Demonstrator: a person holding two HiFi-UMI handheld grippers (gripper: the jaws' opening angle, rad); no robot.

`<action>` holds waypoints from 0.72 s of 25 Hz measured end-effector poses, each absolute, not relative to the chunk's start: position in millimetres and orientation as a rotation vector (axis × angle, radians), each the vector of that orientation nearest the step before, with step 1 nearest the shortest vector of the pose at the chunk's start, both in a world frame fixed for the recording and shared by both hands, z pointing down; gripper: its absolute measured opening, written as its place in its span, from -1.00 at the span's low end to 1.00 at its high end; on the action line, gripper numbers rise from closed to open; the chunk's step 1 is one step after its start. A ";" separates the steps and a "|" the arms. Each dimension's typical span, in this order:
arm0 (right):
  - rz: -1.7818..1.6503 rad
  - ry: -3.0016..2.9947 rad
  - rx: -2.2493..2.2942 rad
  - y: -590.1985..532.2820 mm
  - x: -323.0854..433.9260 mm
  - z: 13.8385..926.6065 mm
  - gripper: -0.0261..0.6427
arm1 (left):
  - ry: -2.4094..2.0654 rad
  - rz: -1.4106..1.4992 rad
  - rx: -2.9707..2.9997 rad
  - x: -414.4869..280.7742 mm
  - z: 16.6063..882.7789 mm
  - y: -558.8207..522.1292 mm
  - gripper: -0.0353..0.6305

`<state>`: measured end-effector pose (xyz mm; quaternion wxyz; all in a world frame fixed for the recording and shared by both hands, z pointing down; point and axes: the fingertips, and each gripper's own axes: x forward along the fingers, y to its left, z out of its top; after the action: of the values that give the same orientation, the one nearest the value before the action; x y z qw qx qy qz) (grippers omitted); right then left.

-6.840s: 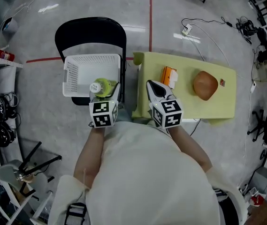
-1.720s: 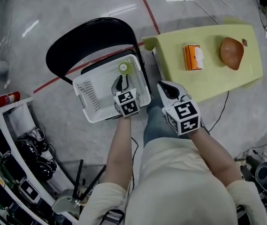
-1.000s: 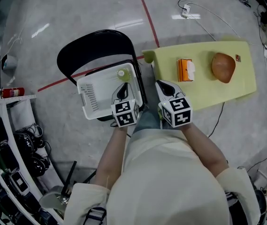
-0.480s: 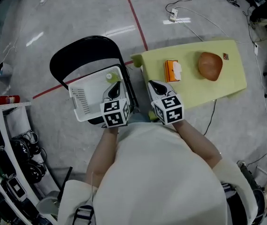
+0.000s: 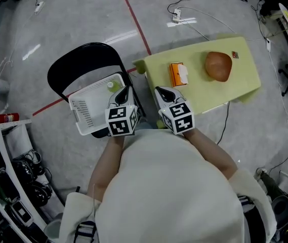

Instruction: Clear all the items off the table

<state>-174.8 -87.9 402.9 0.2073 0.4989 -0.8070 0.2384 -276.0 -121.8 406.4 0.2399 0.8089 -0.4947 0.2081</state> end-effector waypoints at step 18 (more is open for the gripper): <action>0.758 -2.163 1.535 -68.2 -132.5 408.6 -0.93 | -1.191 0.645 2.319 -227.1 407.8 -109.0 -0.87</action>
<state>-132.5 -68.2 408.6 0.1906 0.5463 -0.7698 0.2697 -227.1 -109.0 407.8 0.2262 0.8411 -0.4319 0.2341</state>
